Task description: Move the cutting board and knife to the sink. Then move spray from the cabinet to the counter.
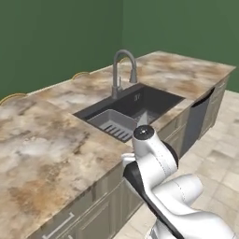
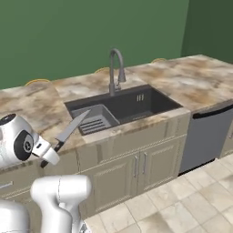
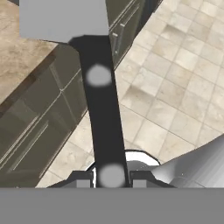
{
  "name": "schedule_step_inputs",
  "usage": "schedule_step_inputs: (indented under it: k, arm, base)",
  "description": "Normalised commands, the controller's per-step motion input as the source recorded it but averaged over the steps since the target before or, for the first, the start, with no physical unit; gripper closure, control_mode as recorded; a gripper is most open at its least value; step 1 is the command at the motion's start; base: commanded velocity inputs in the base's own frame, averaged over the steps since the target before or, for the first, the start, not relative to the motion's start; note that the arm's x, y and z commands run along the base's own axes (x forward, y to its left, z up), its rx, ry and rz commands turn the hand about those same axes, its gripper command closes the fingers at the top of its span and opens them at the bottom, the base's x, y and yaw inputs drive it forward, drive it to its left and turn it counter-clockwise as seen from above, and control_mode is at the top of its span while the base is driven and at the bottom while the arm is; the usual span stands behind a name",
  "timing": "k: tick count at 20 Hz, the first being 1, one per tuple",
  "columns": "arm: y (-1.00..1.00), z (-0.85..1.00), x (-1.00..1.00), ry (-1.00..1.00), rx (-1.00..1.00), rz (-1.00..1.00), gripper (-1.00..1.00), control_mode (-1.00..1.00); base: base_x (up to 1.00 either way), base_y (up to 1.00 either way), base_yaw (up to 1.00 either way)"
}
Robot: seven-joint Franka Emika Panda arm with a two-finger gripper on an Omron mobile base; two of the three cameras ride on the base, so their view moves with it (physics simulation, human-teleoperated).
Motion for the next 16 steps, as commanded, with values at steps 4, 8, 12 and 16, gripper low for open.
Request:
schedule_step_inputs:
  k: [4,8,12,16]
  arm:
    - [0.0,0.0,0.0,0.0,0.0,0.0,1.0,1.0]
    - [0.0,0.0,0.0,0.0,0.0,0.0,1.0,1.0]
    - [0.0,0.0,0.0,0.0,0.0,0.0,1.0,1.0]
    - [0.0,0.0,0.0,0.0,0.0,0.0,1.0,1.0]
  base:
    - [0.26,-0.56,0.29]
    - [0.41,-0.65,0.31]
    - [0.51,-0.66,0.29]
    - [0.4,-0.73,0.3]
